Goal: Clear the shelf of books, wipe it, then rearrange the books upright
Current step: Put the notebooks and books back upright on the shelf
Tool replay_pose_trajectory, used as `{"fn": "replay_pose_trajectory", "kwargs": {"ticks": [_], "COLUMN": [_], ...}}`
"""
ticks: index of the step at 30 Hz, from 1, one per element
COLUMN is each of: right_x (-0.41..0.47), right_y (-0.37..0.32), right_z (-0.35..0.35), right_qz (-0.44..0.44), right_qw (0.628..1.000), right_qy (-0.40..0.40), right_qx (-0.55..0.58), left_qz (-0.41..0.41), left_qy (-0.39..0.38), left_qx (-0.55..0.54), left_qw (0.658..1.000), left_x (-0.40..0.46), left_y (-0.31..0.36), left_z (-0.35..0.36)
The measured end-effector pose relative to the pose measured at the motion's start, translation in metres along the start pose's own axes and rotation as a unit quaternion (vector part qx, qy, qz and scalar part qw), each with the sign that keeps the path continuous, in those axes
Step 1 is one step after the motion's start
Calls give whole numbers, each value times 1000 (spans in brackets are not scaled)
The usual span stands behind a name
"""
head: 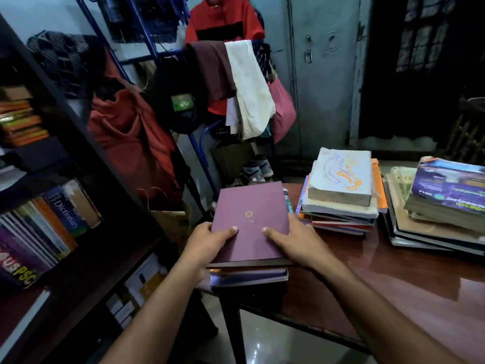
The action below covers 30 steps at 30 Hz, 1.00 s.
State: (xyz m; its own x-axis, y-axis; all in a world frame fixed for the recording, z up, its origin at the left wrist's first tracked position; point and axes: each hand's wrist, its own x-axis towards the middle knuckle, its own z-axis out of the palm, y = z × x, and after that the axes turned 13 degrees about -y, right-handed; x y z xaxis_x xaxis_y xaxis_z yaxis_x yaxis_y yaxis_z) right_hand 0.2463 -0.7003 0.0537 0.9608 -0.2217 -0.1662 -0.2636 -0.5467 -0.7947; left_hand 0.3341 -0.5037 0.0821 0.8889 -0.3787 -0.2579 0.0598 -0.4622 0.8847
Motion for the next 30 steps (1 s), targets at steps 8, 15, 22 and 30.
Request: {"fn": "replay_pose_trajectory", "kwargs": {"ticks": [8,15,22,30], "right_x": [-21,-34,-36,-55], "right_y": [-31,-102,-204,-280], "right_z": [49,92,228,382], "right_qz": [-82,-202,-303,-327], "right_qw": [993,973,920,853], "right_qy": [-19,-51,-210,-402], "right_qx": [79,100,136,54], "left_qz": [-41,23,69,-32], "left_qy": [-60,4,218,332], "left_qx": [-159,-268,-265,-273], "left_qw": [985,963,937,902], "left_x": [-28,-90,-196,-301], "left_y": [-30,-78,-143,-252], "left_z": [-51,-100,-229,-304]}}
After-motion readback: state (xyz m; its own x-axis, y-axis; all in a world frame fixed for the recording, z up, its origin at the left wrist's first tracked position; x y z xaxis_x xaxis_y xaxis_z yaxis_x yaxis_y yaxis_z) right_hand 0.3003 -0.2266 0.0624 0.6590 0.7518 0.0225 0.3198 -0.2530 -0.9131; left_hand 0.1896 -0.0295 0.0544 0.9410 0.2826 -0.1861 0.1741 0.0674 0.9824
